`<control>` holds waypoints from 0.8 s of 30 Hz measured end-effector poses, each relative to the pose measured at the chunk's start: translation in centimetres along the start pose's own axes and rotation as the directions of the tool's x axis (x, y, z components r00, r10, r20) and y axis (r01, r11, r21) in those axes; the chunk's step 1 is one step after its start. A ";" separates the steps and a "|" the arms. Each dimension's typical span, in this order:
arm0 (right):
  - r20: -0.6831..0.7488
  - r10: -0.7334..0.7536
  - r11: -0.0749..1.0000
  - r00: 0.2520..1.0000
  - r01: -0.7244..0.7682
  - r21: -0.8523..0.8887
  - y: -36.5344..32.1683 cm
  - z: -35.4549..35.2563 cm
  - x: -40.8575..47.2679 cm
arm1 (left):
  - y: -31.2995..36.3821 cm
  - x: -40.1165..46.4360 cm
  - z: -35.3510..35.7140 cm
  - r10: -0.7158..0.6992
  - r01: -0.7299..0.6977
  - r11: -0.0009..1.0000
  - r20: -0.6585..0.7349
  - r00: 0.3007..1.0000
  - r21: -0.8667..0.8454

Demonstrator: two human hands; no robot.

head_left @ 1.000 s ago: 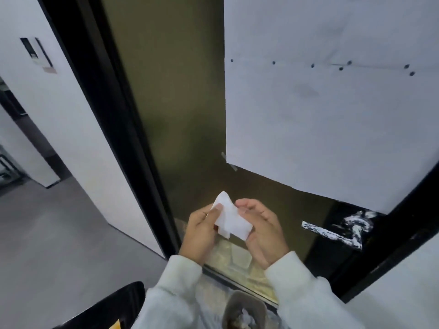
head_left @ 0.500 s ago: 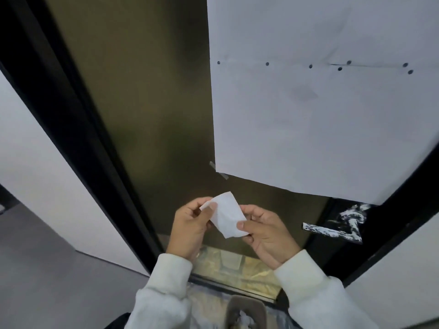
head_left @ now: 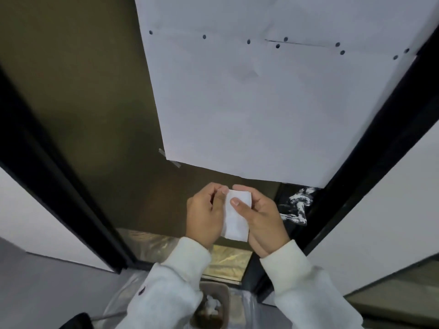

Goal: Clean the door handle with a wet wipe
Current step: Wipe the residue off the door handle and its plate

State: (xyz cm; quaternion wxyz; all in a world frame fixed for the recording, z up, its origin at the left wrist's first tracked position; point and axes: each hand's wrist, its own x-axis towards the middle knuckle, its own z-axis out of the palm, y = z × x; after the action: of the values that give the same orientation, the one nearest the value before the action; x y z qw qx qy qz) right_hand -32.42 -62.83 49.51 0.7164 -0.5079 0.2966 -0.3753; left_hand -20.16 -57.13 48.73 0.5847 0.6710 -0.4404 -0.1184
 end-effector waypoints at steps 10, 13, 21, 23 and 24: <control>-0.108 -0.116 0.969 0.987 0.089 -0.229 -2.4 -9.0 2.8 | -0.7 2.2 8.9 -0.045 0.042 0.998 0.061 0.997 0.046; -0.065 -0.204 0.885 0.977 0.156 -0.439 -3.6 -10.5 3.9 | -1.9 2.4 9.0 -0.150 0.145 0.988 0.126 0.981 0.045; 0.293 -0.131 0.489 0.947 0.319 -0.812 -4.4 -10.7 6.3 | -5.0 1.6 8.3 -0.229 0.336 0.923 0.433 0.872 -0.189; 0.322 0.022 0.391 0.947 0.288 -0.874 -4.3 -10.2 7.2 | -5.8 1.7 7.6 -0.224 0.332 0.931 0.479 0.849 -0.153; 0.324 0.088 0.340 0.942 0.277 -0.899 -4.1 -10.1 7.7 | -6.3 1.8 7.3 -0.224 0.334 0.930 0.488 0.844 -0.151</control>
State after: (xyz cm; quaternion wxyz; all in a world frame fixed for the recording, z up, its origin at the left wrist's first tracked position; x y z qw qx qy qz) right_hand -37.32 -75.23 49.99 0.3101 -0.8945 0.3083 -0.0926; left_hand -21.21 -63.86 41.68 0.5128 0.6080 -0.4470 -0.4094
